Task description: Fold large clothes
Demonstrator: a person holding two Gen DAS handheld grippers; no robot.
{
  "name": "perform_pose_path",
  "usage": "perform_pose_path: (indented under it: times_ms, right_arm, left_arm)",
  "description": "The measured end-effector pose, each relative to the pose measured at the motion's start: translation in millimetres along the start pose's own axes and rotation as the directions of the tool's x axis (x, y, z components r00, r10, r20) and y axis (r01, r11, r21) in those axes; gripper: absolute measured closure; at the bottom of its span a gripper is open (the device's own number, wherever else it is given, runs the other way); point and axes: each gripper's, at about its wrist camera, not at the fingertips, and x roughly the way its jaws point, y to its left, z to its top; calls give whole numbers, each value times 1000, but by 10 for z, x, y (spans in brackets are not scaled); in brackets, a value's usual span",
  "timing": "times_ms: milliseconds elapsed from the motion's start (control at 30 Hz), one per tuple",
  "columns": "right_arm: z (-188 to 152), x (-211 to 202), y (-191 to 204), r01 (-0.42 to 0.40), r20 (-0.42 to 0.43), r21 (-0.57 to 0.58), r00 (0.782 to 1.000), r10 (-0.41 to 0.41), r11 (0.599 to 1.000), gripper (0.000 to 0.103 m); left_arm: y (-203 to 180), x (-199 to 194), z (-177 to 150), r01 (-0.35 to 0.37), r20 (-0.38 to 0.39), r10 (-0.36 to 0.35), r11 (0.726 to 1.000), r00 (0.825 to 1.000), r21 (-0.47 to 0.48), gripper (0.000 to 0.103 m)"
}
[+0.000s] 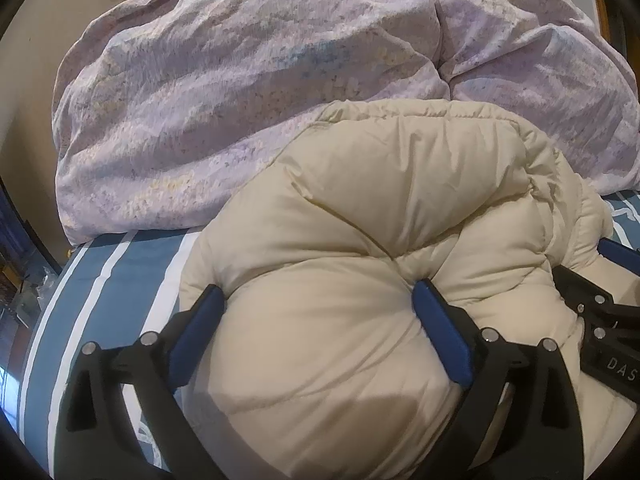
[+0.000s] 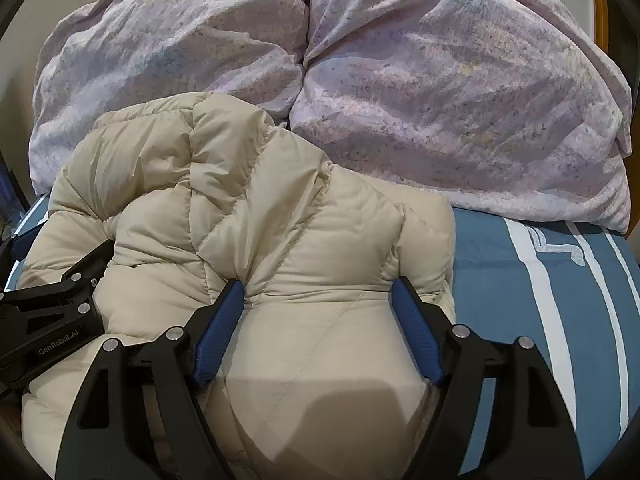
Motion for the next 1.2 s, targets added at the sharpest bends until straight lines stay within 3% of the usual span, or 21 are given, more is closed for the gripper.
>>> perform_pose_path:
  times_ms: [1200]
  right_arm:
    - [81,216,-96,-62,-31,70,997,65,996,19]
  left_arm:
    - [77,87,16,22,-25,-23,999,999,-33,2]
